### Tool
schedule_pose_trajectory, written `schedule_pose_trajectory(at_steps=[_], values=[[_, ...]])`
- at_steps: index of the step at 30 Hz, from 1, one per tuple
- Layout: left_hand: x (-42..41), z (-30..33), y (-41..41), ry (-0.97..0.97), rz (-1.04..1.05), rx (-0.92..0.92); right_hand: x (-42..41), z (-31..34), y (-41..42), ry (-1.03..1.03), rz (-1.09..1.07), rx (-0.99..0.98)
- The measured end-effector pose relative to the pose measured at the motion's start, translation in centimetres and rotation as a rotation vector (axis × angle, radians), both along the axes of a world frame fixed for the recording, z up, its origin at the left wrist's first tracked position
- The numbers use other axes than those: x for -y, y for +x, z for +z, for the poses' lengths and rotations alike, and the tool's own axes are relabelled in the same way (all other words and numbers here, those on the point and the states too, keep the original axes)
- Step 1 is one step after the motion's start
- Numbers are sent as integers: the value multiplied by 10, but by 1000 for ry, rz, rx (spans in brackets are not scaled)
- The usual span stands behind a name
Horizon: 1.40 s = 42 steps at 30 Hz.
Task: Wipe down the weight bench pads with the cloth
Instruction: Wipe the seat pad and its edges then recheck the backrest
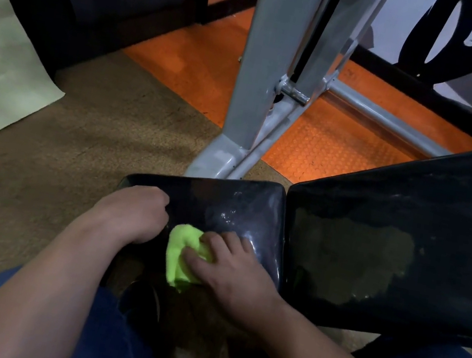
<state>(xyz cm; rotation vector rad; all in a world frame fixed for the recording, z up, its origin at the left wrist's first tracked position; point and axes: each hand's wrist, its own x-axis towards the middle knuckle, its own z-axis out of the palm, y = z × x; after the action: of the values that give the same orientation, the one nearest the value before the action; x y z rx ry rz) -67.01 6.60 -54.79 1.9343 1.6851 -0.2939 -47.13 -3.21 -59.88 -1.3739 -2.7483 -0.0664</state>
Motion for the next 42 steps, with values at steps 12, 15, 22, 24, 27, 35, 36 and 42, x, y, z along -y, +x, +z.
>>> schedule_pose_trajectory(at_steps=[12, 15, 22, 24, 27, 35, 36, 42], values=[[1, 2, -5, -20, 35, 15, -3, -7, -18, 52, -53, -67], [0, 3, -5, -19, 41, 17, 5, -10, -22, 25, 93, -27], [0, 2, -7, -24, 62, 17, -16, -2, -31, 23, -49, -33], [-1, 1, -9, -12, 48, 17, -11, -4, -34, 13, 33, -27], [-2, -1, -12, -9, 50, 25, -15, -1, -24, 2, 50, -17], [-4, -1, -16, -10, 57, 33, -27, 3, -28, -30, -15, -30], [-4, -2, -17, -8, 55, 34, -29, 3, -25, -32, -47, -36], [-4, -1, -14, 5, 54, 47, -39, -1, -27, -47, -84, -43]])
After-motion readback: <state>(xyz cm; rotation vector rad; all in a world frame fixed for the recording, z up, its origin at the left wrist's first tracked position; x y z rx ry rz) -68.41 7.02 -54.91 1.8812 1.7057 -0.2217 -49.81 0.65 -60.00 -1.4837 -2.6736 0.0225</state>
